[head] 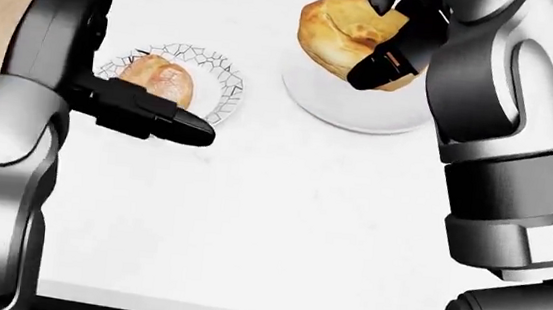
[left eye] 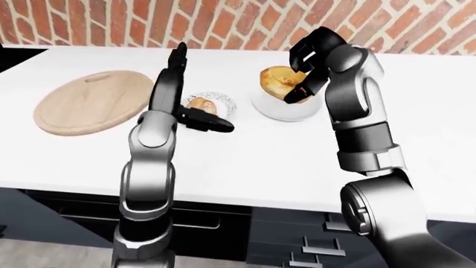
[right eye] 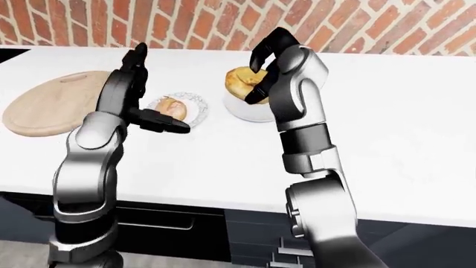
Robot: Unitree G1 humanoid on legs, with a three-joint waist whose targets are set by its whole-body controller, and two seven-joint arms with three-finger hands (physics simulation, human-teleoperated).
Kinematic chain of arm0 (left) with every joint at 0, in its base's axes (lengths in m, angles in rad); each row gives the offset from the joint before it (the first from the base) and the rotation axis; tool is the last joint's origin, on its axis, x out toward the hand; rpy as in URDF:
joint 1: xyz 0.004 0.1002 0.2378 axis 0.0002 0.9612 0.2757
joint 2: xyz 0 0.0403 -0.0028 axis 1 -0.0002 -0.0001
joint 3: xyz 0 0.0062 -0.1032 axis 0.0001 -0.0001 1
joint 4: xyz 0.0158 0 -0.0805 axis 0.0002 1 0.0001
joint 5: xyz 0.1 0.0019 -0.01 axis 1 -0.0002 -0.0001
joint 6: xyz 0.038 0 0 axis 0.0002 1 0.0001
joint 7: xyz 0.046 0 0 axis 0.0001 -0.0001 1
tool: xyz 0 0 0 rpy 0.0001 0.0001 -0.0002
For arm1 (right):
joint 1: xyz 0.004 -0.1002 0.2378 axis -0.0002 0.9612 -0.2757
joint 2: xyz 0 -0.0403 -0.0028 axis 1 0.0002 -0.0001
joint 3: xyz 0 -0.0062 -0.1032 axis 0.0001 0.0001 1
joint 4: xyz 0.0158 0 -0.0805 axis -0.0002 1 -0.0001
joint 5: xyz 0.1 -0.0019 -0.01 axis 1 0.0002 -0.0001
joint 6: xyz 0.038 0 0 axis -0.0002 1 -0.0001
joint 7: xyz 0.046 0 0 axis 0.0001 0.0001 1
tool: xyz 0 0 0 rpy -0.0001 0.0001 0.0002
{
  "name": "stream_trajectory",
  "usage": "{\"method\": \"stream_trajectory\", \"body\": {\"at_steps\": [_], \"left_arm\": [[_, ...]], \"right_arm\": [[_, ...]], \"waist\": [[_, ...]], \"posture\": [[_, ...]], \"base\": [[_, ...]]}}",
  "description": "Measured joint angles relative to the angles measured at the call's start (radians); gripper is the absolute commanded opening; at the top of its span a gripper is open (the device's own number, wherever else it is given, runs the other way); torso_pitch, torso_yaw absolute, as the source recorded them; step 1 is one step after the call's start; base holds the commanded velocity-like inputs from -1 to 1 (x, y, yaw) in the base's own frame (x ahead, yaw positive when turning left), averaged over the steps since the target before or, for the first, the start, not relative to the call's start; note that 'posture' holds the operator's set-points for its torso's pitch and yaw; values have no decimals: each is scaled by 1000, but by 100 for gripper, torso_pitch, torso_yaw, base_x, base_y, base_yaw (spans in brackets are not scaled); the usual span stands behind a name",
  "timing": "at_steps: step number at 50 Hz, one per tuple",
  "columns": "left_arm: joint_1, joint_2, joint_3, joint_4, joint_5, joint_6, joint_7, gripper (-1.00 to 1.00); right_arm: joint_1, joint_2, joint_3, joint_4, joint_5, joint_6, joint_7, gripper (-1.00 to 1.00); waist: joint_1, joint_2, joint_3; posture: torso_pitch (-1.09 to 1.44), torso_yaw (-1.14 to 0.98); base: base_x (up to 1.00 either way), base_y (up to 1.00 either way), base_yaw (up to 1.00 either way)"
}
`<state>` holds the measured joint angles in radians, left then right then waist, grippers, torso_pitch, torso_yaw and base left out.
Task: Place all breads on the cutting board.
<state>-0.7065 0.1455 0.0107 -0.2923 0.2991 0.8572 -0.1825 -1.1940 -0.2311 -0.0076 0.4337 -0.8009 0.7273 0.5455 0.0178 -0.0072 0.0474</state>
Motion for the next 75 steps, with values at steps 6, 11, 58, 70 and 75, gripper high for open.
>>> {"method": "stream_trajectory", "body": {"at_steps": [6, 11, 58, 70, 75], "left_arm": [[-52, 5, 27, 173, 20, -83, 1, 100], [-125, 28, 47, 344, 12, -142, 19, 100], [-197, 21, 24, 727, 96, -353, 41, 55], [-201, 20, 26, 799, 104, -408, 71, 40], [-208, 22, 26, 834, 108, -428, 88, 37]], "right_arm": [[12, 7, -3, -11, -9, 2, 2, -100], [14, 14, -1, 3, -5, -5, -4, -100], [34, -8, -11, 14, 11, -22, -21, -100], [43, -5, -11, 13, 16, -23, -29, -100], [45, -5, -12, 22, 21, -28, -35, -100]], "waist": [[-3, -2, 2], [-5, 0, -1], [-13, 4, -8], [-14, 6, -12], [-14, 6, -14]], "posture": [[0, 0], [0, 0], [0, 0], [0, 0], [0, 0]], "base": [[0, 0, 0], [0, 0, 0], [0, 0, 0], [0, 0, 0], [0, 0, 0]]}}
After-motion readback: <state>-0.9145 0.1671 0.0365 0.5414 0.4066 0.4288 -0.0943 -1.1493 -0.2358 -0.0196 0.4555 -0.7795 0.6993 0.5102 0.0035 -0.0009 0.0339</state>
